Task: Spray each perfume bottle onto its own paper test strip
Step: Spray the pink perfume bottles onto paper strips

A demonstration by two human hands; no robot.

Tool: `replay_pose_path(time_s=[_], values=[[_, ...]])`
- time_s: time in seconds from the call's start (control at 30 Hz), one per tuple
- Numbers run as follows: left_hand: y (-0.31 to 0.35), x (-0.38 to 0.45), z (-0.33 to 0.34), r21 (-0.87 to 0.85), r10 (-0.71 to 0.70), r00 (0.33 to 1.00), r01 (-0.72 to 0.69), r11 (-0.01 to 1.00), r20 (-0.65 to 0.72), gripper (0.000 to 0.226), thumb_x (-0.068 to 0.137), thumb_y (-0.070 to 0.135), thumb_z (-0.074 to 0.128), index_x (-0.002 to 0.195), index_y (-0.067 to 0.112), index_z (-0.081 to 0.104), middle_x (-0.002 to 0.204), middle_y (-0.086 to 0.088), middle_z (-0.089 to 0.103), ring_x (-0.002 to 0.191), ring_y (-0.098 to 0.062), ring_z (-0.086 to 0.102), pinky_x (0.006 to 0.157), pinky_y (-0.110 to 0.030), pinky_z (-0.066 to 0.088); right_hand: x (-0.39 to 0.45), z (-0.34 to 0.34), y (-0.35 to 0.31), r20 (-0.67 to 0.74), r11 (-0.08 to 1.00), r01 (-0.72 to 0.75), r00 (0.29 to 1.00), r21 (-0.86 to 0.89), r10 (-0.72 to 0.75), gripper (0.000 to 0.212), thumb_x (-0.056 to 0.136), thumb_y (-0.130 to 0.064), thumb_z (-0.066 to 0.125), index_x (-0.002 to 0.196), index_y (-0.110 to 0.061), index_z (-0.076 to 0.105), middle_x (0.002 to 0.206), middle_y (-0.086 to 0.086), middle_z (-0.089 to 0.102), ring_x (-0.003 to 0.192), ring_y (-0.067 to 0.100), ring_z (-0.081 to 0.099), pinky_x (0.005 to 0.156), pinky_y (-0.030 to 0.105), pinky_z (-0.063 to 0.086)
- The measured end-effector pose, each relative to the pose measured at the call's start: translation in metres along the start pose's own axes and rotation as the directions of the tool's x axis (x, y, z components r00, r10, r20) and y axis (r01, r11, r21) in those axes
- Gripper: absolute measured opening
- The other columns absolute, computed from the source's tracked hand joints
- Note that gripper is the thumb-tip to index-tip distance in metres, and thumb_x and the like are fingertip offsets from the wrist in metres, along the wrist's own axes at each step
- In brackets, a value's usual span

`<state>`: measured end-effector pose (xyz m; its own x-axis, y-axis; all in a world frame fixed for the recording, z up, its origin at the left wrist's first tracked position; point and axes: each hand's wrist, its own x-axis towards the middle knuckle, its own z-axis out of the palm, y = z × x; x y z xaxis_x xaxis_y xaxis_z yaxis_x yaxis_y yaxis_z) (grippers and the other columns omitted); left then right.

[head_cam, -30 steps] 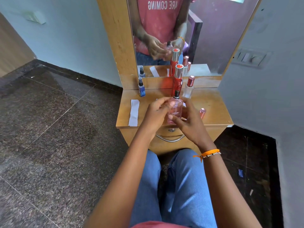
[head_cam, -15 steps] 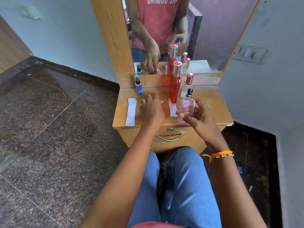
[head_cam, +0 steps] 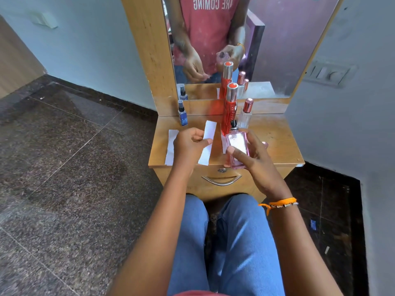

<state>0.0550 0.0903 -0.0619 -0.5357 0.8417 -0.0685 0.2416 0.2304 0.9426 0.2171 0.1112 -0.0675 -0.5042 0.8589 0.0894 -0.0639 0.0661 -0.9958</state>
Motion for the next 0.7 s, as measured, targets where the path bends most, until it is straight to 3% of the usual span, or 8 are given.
replay_pose_path(time_s=[0.1,0.2,0.3,0.4,0.47,0.53,0.63,0.7], values=[[0.002,-0.005,-0.005,-0.088,0.03,0.999,-0.026,0.996,0.044,0.018,0.081,0.011,0.069,0.065,0.01,0.06,0.055,0.003,0.046,0.046,-0.005,0.036,0.049,-0.019,0.029,-0.001,0.006,-0.004,0.014,0.973,-0.037,0.999,0.227,0.035,0.03,0.08,-0.015,0.056,0.11,-0.016,0.056,0.088,0.006,0.064,0.073,0.019,0.063,0.058,0.031,0.054],[0.003,-0.008,-0.009,-0.12,0.056,0.994,-0.044,0.992,0.098,0.029,0.089,0.019,0.059,0.063,0.028,0.067,0.069,-0.004,0.047,0.065,-0.014,0.039,0.062,-0.026,0.032,0.0,0.01,-0.006,0.032,0.896,-0.092,0.996,0.435,0.087,0.041,0.077,-0.013,0.049,0.118,-0.014,0.052,0.079,0.006,0.059,0.054,0.018,0.054,0.046,0.024,0.045],[0.005,-0.013,-0.01,-0.097,0.042,0.978,-0.022,0.995,0.206,0.031,0.094,0.023,0.05,0.077,0.039,0.07,0.089,-0.002,0.047,0.084,-0.014,0.042,0.074,-0.031,0.033,-0.002,0.011,-0.005,0.068,0.804,-0.116,0.993,0.583,0.094,0.052,0.073,-0.019,0.057,0.125,-0.023,0.05,0.082,0.003,0.059,0.058,0.016,0.056,0.043,0.02,0.044],[0.009,-0.018,-0.011,-0.136,0.043,0.973,-0.012,0.991,0.228,0.02,0.092,0.013,0.055,0.087,0.022,0.072,0.087,-0.005,0.052,0.083,-0.016,0.045,0.075,-0.031,0.035,-0.005,0.012,-0.007,0.085,0.787,-0.101,0.994,0.608,0.062,0.053,0.075,-0.014,0.057,0.126,-0.027,0.052,0.086,0.0,0.063,0.063,0.014,0.059,0.044,0.022,0.048],[0.012,-0.022,-0.013,-0.153,0.038,0.969,0.0,0.988,0.245,0.01,0.087,0.008,0.06,0.09,0.011,0.069,0.081,-0.005,0.059,0.077,-0.015,0.052,0.071,-0.028,0.041,-0.006,0.013,-0.007,0.052,0.831,-0.068,0.998,0.553,0.048,0.053,0.079,-0.008,0.052,0.129,-0.026,0.049,0.088,0.002,0.066,0.06,0.016,0.062,0.048,0.025,0.052],[0.015,-0.025,-0.017,-0.179,0.0,0.961,0.052,0.983,0.278,0.015,0.084,0.007,0.065,0.091,0.02,0.066,0.078,0.002,0.064,0.072,-0.008,0.058,0.067,-0.02,0.046,-0.008,0.013,-0.009,-0.017,0.916,-0.001,1.0,0.402,0.009,0.055,0.083,-0.004,0.055,0.131,-0.028,0.047,0.093,0.007,0.068,0.059,0.02,0.065,0.052,0.028,0.055],[0.017,-0.026,-0.022,-0.223,-0.046,0.938,0.129,0.966,0.343,0.029,0.082,0.006,0.067,0.108,0.017,0.062,0.085,-0.002,0.064,0.077,-0.01,0.061,0.071,-0.023,0.048,-0.008,0.011,-0.01,-0.134,0.994,0.111,0.985,-0.001,-0.11,0.064,0.082,0.006,0.062,0.132,-0.03,0.046,0.101,0.012,0.067,0.067,0.022,0.066,0.06,0.041,0.059],[0.018,-0.028,-0.024,-0.243,-0.048,0.925,0.149,0.959,0.378,0.032,0.082,0.006,0.066,0.111,0.019,0.06,0.086,-0.003,0.064,0.079,-0.011,0.061,0.074,-0.028,0.047,-0.006,0.008,-0.007,-0.169,0.947,0.153,0.964,-0.282,-0.206,0.067,0.079,0.003,0.067,0.127,-0.039,0.048,0.105,0.002,0.066,0.084,0.015,0.067,0.078,0.052,0.056]])
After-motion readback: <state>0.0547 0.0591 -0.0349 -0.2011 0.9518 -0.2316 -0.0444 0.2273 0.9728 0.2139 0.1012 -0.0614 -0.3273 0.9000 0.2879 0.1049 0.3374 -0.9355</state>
